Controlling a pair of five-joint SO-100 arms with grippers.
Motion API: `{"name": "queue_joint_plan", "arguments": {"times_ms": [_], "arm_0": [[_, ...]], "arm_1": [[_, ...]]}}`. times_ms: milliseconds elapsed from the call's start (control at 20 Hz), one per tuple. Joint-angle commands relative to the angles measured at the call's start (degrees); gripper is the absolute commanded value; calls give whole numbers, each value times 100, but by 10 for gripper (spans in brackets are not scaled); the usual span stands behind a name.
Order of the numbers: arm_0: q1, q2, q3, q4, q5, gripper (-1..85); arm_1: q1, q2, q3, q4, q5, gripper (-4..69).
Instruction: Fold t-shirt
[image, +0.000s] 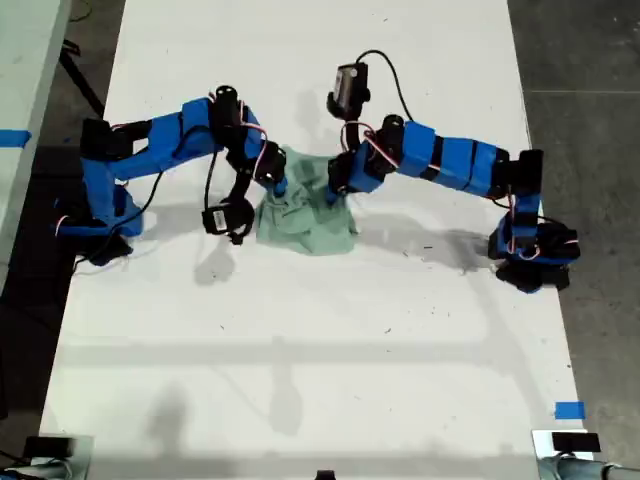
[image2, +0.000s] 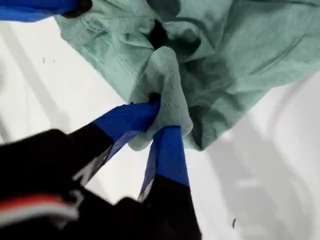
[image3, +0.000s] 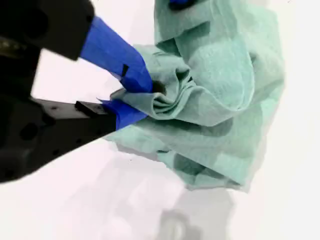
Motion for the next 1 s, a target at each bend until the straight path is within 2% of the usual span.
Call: {"name": "queue_joint_plan", "arguments": {"times_ms": [0,200,250,350,400,450,500,550,750,950], "arm_0": [[-642,-167,-97,-202,264,-1],[-1099,-598,-114,-466,457,0],[-1178,-703,-114,-519,475,39],[-1389,-835,-114,-606,492,219],[-1547,-826,-141,-598,519,260],[-1740,-729,-167,-554,545,282],[-1951,-536,-167,-492,571,293],[-2171,-272,-149,-413,589,296],[-2962,1020,70,-149,659,293],[-3217,2443,967,-97,642,278]], "arm_1": [[404,-88,-70,-360,-246,-12],[686,-536,-79,-633,-352,-13],[756,-624,-79,-668,-360,-12],[967,-756,-79,-615,-396,46],[1160,-844,-202,-343,-316,200],[1380,-870,-334,-18,-281,318],[1617,-747,-334,211,-334,372],[1846,-589,-334,369,-571,459],[2856,404,-299,1063,-1116,358],[3647,2145,738,1345,-1433,317]]}}
